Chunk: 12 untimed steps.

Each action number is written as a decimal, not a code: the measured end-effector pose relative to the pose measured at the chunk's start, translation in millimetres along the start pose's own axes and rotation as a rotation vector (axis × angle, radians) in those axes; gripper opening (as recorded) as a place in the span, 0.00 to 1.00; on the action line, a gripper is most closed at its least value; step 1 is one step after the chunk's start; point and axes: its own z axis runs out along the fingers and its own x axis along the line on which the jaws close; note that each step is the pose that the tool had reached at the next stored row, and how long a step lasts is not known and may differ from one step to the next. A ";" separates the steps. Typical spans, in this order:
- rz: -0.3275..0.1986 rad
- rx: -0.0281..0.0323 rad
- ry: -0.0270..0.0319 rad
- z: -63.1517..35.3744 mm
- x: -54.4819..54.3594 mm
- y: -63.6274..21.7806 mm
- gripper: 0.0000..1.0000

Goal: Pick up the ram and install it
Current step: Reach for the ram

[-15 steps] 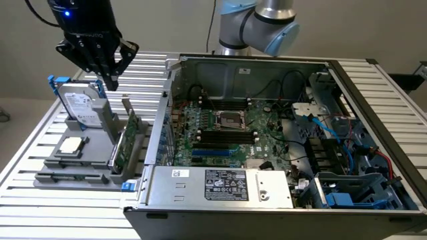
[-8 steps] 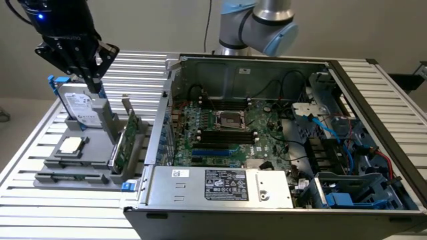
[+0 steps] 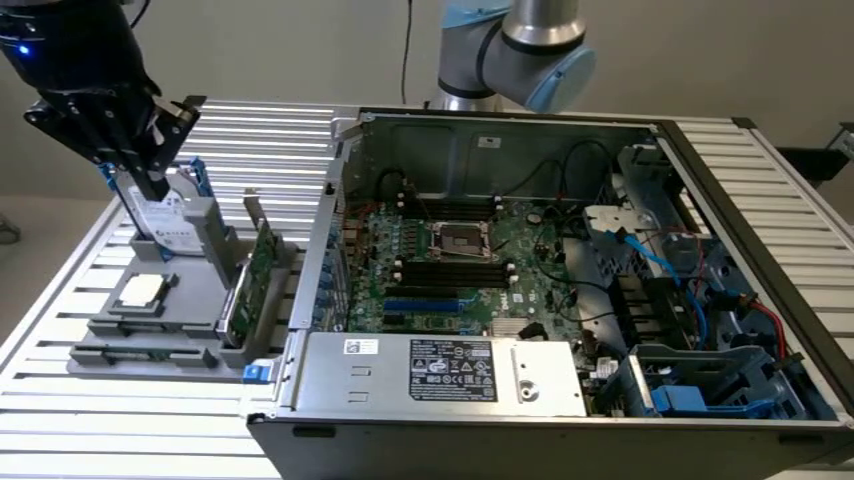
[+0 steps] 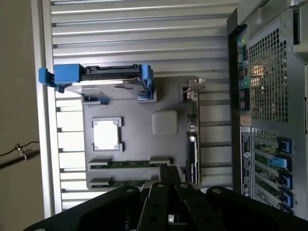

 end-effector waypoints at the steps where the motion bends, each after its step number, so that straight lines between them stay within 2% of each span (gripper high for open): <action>1: 0.000 -0.0001 -0.0001 0.7 1.7 -3.0 0.11; 12: 0.000 -0.0010 0.0000 9.3 20.8 -34.1 0.11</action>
